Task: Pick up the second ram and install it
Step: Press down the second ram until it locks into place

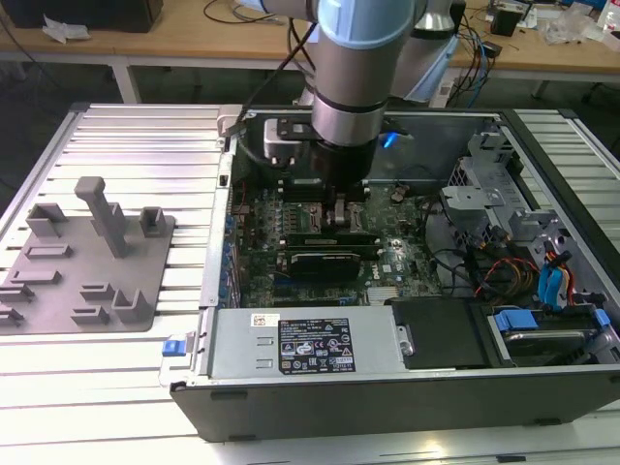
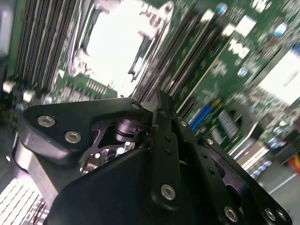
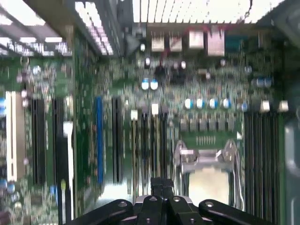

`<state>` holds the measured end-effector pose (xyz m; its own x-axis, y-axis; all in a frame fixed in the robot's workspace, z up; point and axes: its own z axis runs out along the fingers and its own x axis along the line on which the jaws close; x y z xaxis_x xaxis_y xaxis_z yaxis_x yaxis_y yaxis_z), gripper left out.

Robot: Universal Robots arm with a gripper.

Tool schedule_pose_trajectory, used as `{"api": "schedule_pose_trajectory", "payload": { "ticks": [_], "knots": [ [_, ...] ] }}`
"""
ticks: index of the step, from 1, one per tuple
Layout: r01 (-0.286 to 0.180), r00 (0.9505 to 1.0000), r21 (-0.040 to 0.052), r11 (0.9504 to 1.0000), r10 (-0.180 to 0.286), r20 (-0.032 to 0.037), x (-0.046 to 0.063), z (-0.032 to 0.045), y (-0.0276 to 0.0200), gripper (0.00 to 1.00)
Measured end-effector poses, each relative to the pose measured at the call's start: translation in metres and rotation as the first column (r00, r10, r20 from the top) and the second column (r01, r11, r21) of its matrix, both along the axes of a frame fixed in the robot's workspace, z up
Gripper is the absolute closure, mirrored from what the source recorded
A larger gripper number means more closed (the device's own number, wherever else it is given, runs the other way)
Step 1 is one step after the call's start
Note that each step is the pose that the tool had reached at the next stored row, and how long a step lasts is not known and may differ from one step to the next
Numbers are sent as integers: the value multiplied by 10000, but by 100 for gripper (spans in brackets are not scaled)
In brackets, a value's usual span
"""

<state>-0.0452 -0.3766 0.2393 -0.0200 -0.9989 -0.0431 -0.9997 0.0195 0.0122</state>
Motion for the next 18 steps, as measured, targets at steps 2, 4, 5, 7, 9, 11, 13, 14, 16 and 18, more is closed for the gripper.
{"api": "schedule_pose_trajectory", "payload": {
  "ticks": [2,4,5,7,9,11,13,14,16,18],
  "knots": [
    [2,10000,-1,10000,-2,1,-54,-5,5,92],
    [1,10000,1,10000,-1,1,-68,-16,12,92],
    [0,10000,0,10000,0,0,-91,-26,18,92],
    [2,10000,-1,10000,-2,0,-120,-36,22,92],
    [0,10000,-1,10000,0,1,-125,-50,22,92],
    [-2,10000,-3,10000,2,-1,-126,-54,22,92],
    [1,10000,-1,10000,-1,0,-130,-68,23,92],
    [0,10000,-2,10000,0,-1,-131,-74,22,92],
    [-1,10000,0,10000,1,0,-130,-82,22,92],
    [-1,10000,-5,10000,1,-2,-131,-92,21,92]
  ]
}}
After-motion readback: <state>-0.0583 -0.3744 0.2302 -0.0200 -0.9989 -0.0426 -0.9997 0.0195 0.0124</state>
